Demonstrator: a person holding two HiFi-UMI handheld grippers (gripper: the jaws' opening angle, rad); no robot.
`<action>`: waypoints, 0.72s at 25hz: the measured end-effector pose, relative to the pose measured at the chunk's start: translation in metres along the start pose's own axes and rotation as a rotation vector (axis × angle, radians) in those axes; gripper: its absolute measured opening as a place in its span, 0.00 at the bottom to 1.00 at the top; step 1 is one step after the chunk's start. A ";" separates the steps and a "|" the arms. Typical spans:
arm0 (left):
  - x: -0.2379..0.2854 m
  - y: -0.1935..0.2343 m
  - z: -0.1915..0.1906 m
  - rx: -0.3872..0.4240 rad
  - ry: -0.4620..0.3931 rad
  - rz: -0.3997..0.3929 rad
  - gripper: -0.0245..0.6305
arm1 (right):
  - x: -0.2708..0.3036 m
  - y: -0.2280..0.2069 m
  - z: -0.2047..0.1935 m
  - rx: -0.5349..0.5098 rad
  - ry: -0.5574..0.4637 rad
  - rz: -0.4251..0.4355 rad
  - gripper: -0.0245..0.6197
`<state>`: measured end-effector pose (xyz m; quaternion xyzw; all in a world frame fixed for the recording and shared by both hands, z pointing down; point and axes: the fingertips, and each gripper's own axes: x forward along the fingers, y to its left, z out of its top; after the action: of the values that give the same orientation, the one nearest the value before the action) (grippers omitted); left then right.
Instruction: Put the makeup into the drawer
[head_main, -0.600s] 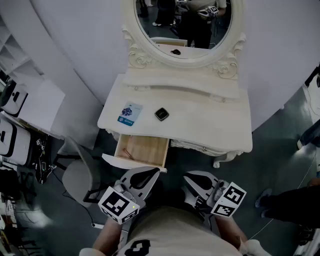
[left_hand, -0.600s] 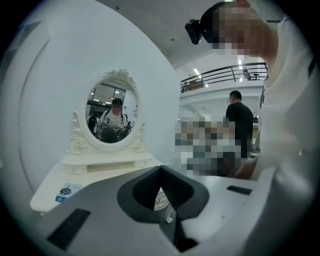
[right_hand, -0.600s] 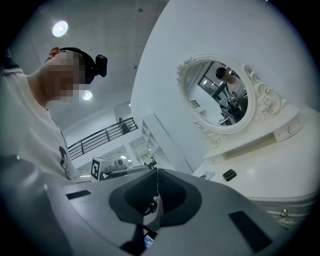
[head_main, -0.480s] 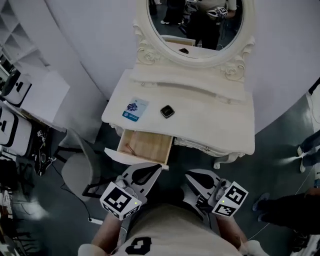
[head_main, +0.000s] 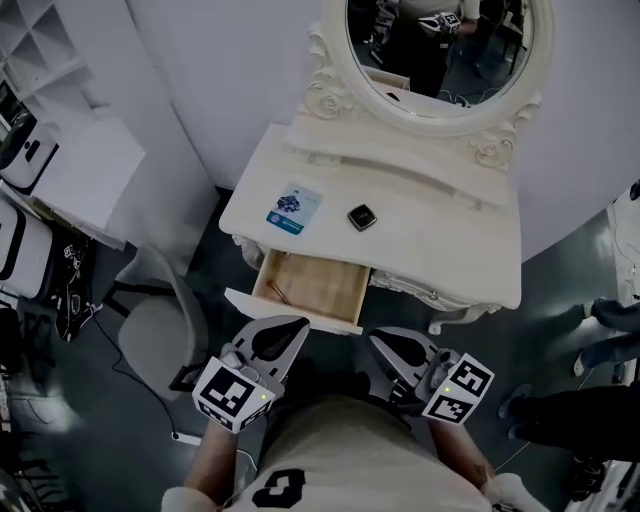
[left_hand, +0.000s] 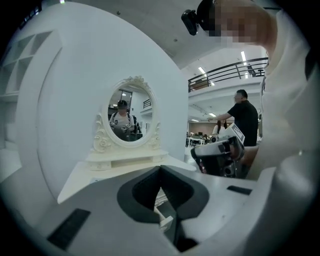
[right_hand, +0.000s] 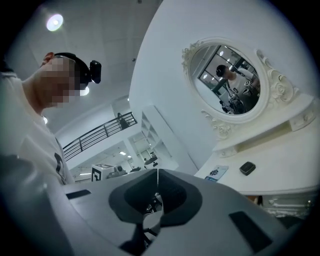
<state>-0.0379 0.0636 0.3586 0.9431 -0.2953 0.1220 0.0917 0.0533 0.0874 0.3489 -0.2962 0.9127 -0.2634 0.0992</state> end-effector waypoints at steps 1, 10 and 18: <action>-0.007 0.011 -0.003 0.005 0.002 0.006 0.12 | 0.011 0.004 -0.002 0.009 0.003 0.005 0.08; -0.040 0.085 -0.018 0.016 0.004 -0.016 0.12 | 0.093 0.018 -0.025 -0.025 0.102 -0.053 0.08; -0.005 0.116 -0.035 0.109 0.107 -0.061 0.12 | 0.115 0.002 -0.033 0.002 0.136 -0.102 0.08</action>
<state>-0.1151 -0.0193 0.4024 0.9474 -0.2539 0.1852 0.0597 -0.0506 0.0343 0.3725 -0.3234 0.9008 -0.2886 0.0238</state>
